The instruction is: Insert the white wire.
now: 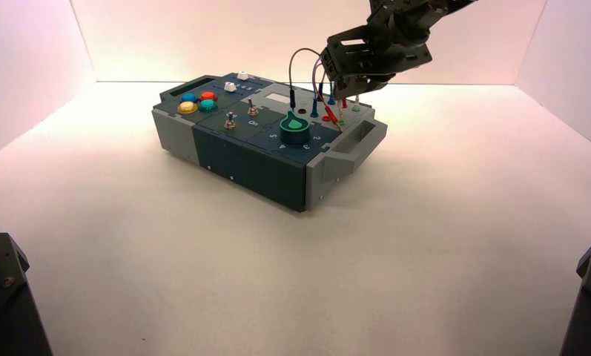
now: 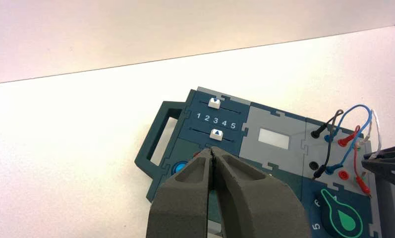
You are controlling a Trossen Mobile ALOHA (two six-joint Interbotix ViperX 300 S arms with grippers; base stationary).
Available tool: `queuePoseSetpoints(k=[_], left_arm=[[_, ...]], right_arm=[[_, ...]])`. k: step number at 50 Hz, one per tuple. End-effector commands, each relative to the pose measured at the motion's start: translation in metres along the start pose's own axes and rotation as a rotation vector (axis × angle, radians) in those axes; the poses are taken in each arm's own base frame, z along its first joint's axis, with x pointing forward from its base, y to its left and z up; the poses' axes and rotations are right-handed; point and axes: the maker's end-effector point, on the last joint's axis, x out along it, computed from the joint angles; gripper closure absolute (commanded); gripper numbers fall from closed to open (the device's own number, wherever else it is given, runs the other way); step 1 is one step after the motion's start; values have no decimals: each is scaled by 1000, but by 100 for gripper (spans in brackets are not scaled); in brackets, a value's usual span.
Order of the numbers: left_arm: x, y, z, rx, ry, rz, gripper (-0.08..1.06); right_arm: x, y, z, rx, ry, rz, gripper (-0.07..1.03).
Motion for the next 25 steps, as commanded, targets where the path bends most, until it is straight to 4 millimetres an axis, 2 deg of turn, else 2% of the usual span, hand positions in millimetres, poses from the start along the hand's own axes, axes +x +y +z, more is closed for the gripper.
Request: queuePoseSetpoints(k=[1,25], left_arm=[[-3,5,17,-9,-45,14,101],[-3,7,17,-10,-47,18,101]], right_arm=[[-3,-1,11,10,-34,-2,98],[-3,1,10,29,-30,2,98]])
